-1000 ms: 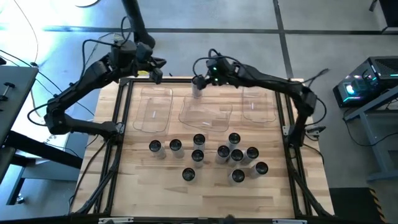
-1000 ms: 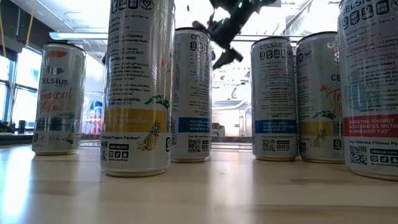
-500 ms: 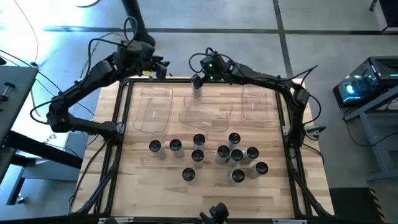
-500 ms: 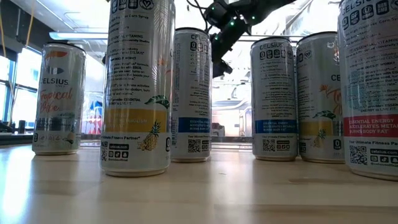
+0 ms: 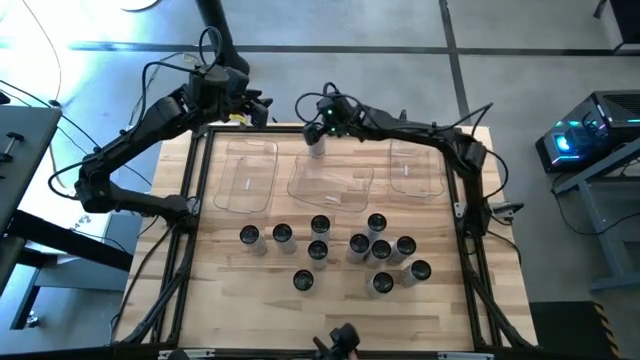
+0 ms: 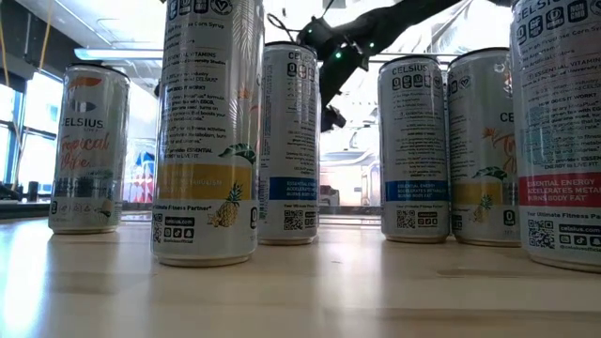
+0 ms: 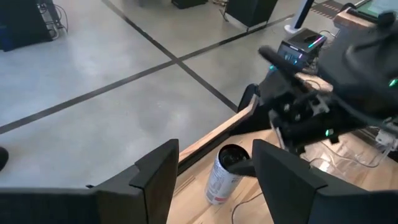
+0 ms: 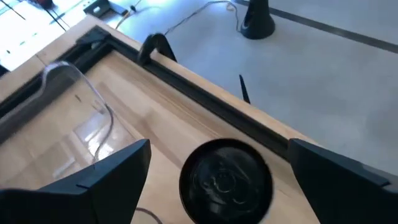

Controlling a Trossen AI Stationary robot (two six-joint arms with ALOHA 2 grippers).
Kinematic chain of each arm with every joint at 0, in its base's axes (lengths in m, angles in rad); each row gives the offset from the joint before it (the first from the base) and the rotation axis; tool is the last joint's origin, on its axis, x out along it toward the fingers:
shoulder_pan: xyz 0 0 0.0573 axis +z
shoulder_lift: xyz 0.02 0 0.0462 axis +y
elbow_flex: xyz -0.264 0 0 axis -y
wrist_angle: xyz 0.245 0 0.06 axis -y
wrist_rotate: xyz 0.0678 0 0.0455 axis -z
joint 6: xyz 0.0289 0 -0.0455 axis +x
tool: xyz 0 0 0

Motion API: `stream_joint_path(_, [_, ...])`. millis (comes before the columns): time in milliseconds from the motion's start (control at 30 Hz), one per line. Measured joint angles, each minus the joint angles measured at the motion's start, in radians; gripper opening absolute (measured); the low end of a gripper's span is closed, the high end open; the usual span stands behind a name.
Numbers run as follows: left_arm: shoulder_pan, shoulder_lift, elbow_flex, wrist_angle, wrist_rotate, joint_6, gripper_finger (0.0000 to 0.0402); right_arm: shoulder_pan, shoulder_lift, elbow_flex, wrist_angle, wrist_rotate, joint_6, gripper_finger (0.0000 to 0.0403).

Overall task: Sort soda cans
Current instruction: Move the white-pink soda can to the bottom center of the table

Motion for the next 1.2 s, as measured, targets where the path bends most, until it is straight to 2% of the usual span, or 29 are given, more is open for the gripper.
stream_joint_path(567, [0.000,0.000,0.000,0.000,0.000,0.001,0.0200,0.042,0.059,0.000,-0.043,0.035,-0.015,0.0373])
stream_joint_path(767, [0.000,0.000,0.000,-0.001,-0.003,0.001,0.0200,0.049,0.058,0.000,-0.040,0.126,-0.007,0.0373])
stream_joint_path(1000, [0.000,0.000,0.000,-0.002,-0.004,0.001,0.0200,0.044,0.057,0.000,-0.099,0.121,0.057,0.0373])
stream_joint_path(1200, [0.000,0.000,0.000,-0.002,-0.004,0.001,0.0200,0.044,0.056,0.000,-0.109,0.127,0.042,0.0373])
